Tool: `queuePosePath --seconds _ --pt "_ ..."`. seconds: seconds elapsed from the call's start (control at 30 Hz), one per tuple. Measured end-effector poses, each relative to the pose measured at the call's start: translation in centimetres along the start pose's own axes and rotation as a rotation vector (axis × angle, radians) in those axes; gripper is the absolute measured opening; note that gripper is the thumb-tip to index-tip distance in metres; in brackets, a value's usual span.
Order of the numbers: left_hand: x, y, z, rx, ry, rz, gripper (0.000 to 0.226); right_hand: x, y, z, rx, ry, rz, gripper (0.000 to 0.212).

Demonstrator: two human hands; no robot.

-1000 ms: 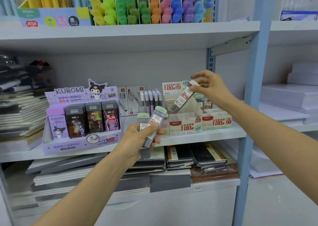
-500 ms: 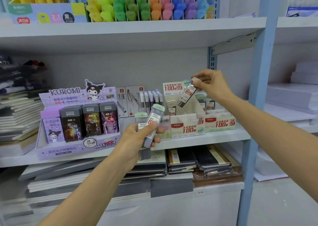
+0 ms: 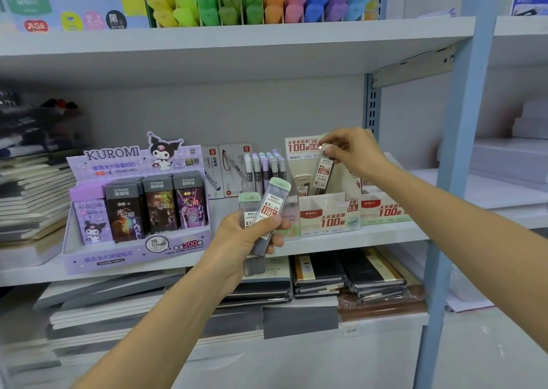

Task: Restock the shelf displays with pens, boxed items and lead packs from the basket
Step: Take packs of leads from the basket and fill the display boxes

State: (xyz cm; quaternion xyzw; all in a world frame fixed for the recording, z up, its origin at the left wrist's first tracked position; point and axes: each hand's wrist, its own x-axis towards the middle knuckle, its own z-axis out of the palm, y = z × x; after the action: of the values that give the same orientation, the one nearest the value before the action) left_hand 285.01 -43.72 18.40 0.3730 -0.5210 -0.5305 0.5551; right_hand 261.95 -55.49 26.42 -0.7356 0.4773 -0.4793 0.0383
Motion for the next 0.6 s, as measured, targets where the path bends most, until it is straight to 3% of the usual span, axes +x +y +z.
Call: queuePosePath --seconds 0.2,0.43,0.53,0.6 --pt "-0.1 -0.3 0.5 0.016 -0.019 0.007 0.028 -1.2 0.0 2.0 -0.081 -0.155 0.010 0.018" --pt "-0.1 -0.6 1.0 0.036 -0.031 0.012 0.022 -1.9 -0.6 1.1 -0.155 -0.078 -0.023 0.030" --pt "-0.1 -0.6 1.5 0.039 -0.052 0.011 0.025 -3.1 -1.6 0.0 0.061 -0.020 -0.069 0.023" --pt "0.0 -0.7 2.0 0.042 -0.073 0.017 0.028 -4.3 -2.6 -0.9 0.361 -0.133 -0.058 0.023"
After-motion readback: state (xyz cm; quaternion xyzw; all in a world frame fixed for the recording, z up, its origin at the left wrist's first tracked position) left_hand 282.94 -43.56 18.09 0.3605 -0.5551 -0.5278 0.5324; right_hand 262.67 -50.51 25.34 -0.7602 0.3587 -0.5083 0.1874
